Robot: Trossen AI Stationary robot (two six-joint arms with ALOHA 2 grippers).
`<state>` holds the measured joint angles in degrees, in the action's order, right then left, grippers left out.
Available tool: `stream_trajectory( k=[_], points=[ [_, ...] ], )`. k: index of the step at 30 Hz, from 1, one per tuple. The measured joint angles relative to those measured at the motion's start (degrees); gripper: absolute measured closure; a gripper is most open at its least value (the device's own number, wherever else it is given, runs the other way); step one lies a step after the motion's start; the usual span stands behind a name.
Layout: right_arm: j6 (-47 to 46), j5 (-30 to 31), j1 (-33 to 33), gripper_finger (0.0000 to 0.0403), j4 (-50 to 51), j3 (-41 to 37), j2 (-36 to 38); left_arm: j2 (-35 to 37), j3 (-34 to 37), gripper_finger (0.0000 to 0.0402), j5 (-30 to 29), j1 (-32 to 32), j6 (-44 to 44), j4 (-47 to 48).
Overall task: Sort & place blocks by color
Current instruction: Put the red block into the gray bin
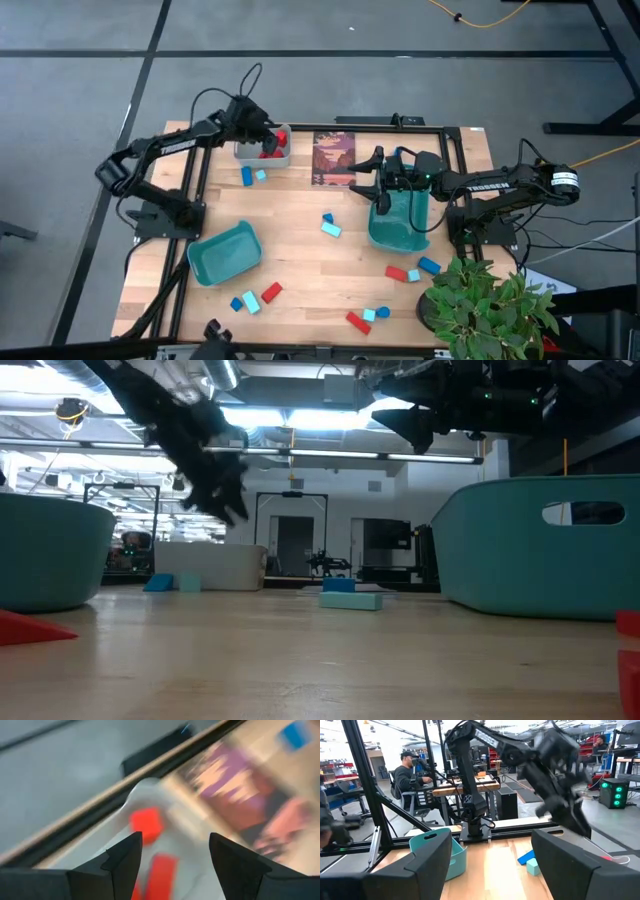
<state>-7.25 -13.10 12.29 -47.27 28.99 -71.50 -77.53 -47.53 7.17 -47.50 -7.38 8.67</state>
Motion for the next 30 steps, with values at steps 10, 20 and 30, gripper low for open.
stream_trajectory(
  k=[10,20,30],
  points=[
    [-0.02,0.00,0.00,0.0126,-0.01,0.02,0.00,14.06,-0.02,0.0178,9.98,4.76,-1.15,-12.91],
    [-0.02,0.00,0.00,0.0126,-0.02,0.02,0.00,21.20,0.08,0.0178,15.93,11.08,-1.25,-18.53],
    [-0.13,0.00,0.00,0.0126,-0.02,0.02,0.00,24.26,16.10,0.0178,19.21,15.74,-5.90,-39.27]
  ],
)
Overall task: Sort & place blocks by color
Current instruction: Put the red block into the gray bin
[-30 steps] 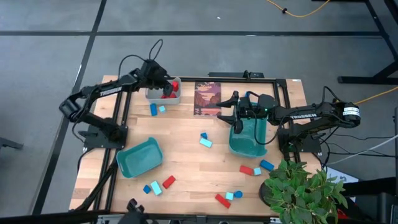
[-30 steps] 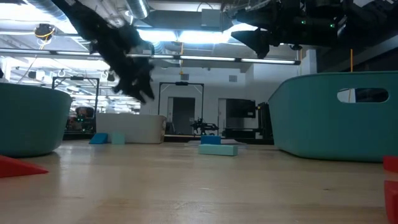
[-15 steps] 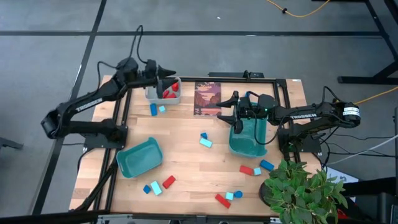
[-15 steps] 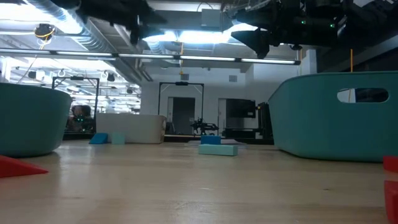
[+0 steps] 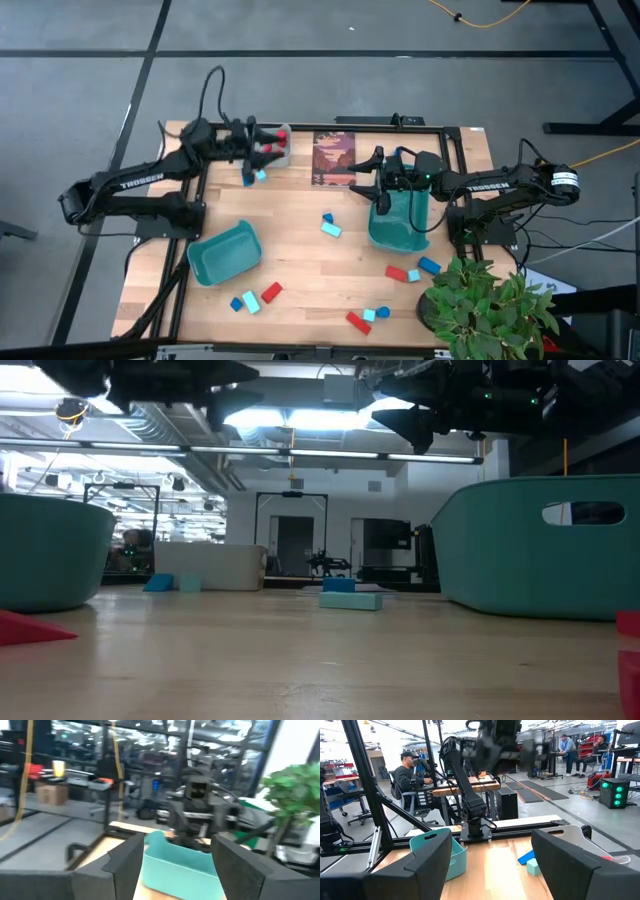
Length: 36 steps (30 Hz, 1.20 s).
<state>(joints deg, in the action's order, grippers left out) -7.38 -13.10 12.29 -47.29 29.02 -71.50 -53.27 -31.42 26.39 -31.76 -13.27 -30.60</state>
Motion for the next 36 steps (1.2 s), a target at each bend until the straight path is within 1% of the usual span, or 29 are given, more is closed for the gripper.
stream_trajectory(
  k=[5,11,14,17,28,31,34,36],
  points=[
    [0.00,0.00,0.00,0.0126,0.00,0.00,0.00,0.15,8.44,0.0178,0.35,5.85,0.15,-9.44],
    [0.04,0.00,0.00,0.0126,0.00,0.00,0.00,0.15,13.94,0.0178,-1.89,14.33,6.51,-13.86],
    [0.08,-0.01,0.00,0.0126,0.00,0.00,0.00,0.17,14.08,0.0178,-4.70,17.33,9.43,-15.05],
    [0.11,-0.02,0.00,0.0126,0.00,0.00,0.00,0.16,14.08,0.0178,-7.87,18.46,10.74,-16.44],
    [1.56,-0.01,0.00,0.0126,0.00,0.00,0.00,0.15,14.08,0.0178,-8.25,18.42,10.37,-16.47],
    [1.56,-0.02,0.00,0.0126,0.00,0.00,0.00,0.15,13.82,0.0178,-10.11,18.56,7.09,-16.23],
    [1.53,-0.02,0.00,0.0126,0.00,0.00,0.00,-0.13,12.05,0.0178,-11.30,20.27,4.63,-13.25],
    [1.51,-0.02,0.00,0.0126,0.00,0.00,0.00,-0.43,9.93,0.0178,-12.14,22.46,4.62,-7.75]
  ],
)
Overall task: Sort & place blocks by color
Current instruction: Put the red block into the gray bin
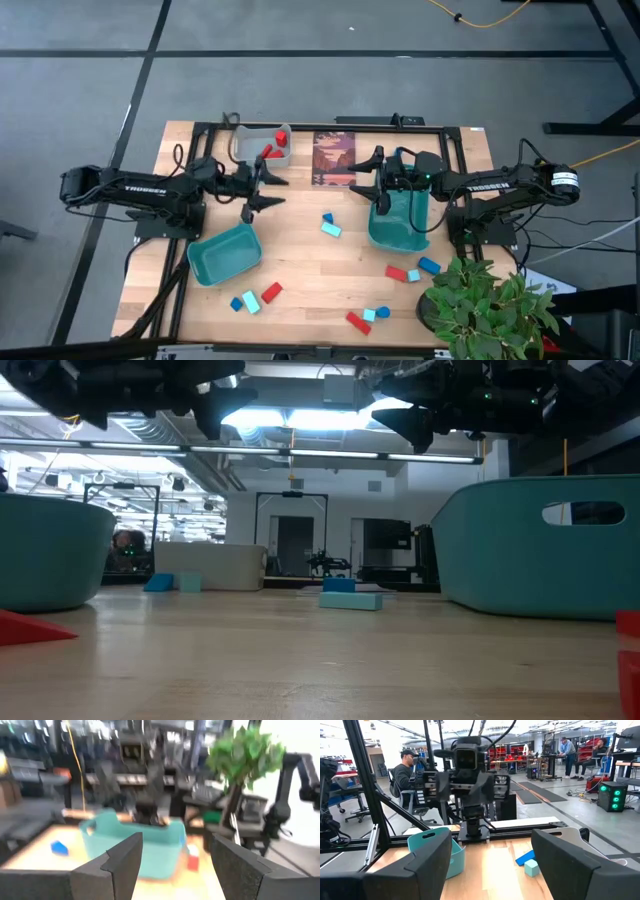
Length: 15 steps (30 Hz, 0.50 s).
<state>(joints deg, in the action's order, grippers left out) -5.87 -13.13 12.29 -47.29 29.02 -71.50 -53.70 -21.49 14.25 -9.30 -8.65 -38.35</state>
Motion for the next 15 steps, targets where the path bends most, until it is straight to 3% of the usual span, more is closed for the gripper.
stream_trajectory(
  k=[6,9,12,15],
  points=[
    [-0.17,0.00,0.00,0.0126,0.00,0.00,0.00,-0.14,-12.40,0.0179,-7.57,7.52,3.02,31.09],
    [-0.21,0.00,0.00,0.0126,0.00,0.00,0.00,-1.59,-18.53,0.0179,-9.19,11.49,2.67,41.66],
    [-0.17,0.01,0.00,0.0126,0.02,0.00,0.01,-3.53,-24.18,0.0179,-10.49,14.78,-1.60,49.20],
    [-0.17,0.01,0.00,0.0126,0.22,0.00,0.02,-6.25,-28.45,0.0179,-15.28,17.85,-11.53,54.09]
  ],
)
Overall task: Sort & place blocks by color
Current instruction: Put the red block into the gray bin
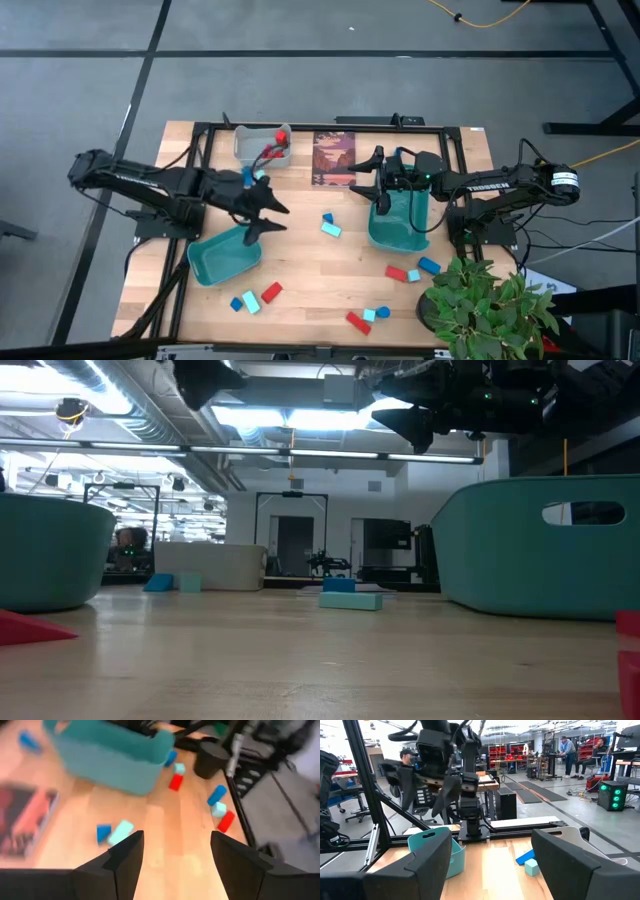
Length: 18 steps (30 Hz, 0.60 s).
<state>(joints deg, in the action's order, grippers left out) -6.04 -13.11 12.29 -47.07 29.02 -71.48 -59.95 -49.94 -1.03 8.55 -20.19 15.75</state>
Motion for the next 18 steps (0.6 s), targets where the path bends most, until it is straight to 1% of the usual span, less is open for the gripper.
stream_trajectory(
  k=[2,6,11,14,18],
  points=[
    [0.02,0.01,0.00,0.0126,0.16,0.00,0.00,-2.24,-2.17,0.0179,-2.55,1.98,-7.92,1.31],
    [0.00,0.01,0.00,0.0126,0.22,0.00,0.00,-7.69,-5.75,0.0179,-2.28,6.33,-19.63,4.57],
    [0.03,0.01,0.01,0.0126,1.26,0.00,0.00,-15.81,-10.61,0.0179,-2.31,11.93,-31.24,9.66],
    [0.05,0.01,0.01,0.0126,2.53,0.00,0.00,-20.64,-13.37,0.0179,-2.54,15.26,-36.75,10.85],
    [0.04,0.01,0.02,0.0126,4.36,0.00,0.00,-25.97,-16.29,0.0179,-4.79,19.32,-43.68,11.66]
  ],
)
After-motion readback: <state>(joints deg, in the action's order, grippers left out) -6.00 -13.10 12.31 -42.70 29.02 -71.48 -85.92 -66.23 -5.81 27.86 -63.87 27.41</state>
